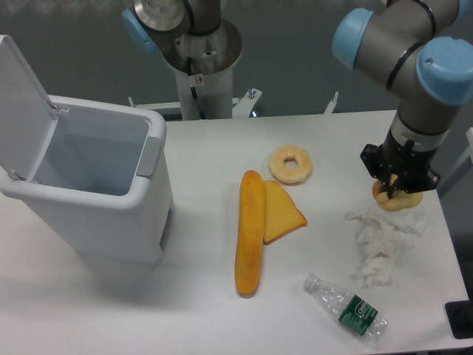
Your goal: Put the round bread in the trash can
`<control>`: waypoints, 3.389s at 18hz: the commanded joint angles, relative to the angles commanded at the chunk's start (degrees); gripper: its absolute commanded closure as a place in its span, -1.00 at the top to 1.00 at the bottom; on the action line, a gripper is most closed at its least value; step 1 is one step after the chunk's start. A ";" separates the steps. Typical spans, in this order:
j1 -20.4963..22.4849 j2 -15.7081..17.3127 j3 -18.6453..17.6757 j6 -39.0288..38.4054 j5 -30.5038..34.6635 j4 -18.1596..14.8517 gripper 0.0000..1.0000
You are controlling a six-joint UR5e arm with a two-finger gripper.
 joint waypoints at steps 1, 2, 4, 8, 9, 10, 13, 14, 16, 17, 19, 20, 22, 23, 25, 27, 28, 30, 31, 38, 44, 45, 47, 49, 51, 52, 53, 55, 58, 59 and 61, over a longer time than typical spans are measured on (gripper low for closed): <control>-0.26 0.62 -0.17 -0.09 -0.18 0.00 -1.00; -0.53 1.23 -0.35 -0.35 -1.13 0.00 -1.00; -1.14 2.64 -0.88 -2.27 -2.55 0.00 -1.00; -5.44 6.41 -3.07 -10.34 -6.31 -0.09 -1.00; -6.15 7.99 -3.95 -12.11 -8.33 0.00 -1.00; -6.33 9.57 -4.56 -12.82 -10.00 0.00 -1.00; -10.00 13.44 -6.50 -17.38 -11.69 0.00 -1.00; -11.67 14.58 -7.03 -19.14 -11.69 0.17 -1.00; -14.40 16.35 -7.91 -21.09 -12.22 0.17 -1.00; -15.55 17.14 -8.09 -22.31 -13.09 0.26 -1.00; -17.66 18.20 -8.26 -26.00 -14.76 0.35 -1.00; -19.23 18.55 -8.35 -27.49 -15.64 0.35 -1.00; -22.49 19.25 -8.44 -29.61 -16.78 0.44 -1.00; -23.98 19.78 -8.44 -31.01 -17.40 0.44 -1.00; -26.27 20.48 -8.44 -35.13 -17.67 0.44 -1.00; -28.99 21.19 -8.44 -37.78 -17.58 0.35 -1.00; -30.05 21.36 -8.44 -38.49 -17.58 0.35 -0.94; -31.37 21.98 -8.70 -39.28 -17.58 0.35 -0.81; -31.90 22.24 -9.05 -39.29 -17.58 0.26 -0.60; -32.52 25.76 -12.66 -38.58 -17.14 0.44 1.00; -29.64 25.49 -13.44 -37.63 -16.88 4.82 1.00; -27.36 25.67 -13.88 -36.57 -16.79 6.05 1.00; -23.49 25.67 -14.76 -32.81 -15.48 7.03 1.00; -19.88 25.67 -15.90 -24.48 -13.54 7.20 1.00; -15.93 25.58 -16.70 -17.00 -12.66 7.03 1.00; -14.00 25.58 -17.31 -14.44 -11.61 7.03 1.00; -12.50 25.32 -17.92 -12.50 -10.65 7.03 1.00; -10.12 24.18 -18.63 -10.12 -8.36 7.03 1.00; -8.01 20.24 -18.63 -6.08 -4.50 7.21 1.00; -7.13 18.65 -18.29 -4.93 -3.09 7.21 1.00; -5.20 15.84 -17.85 -2.13 -1.07 7.21 1.00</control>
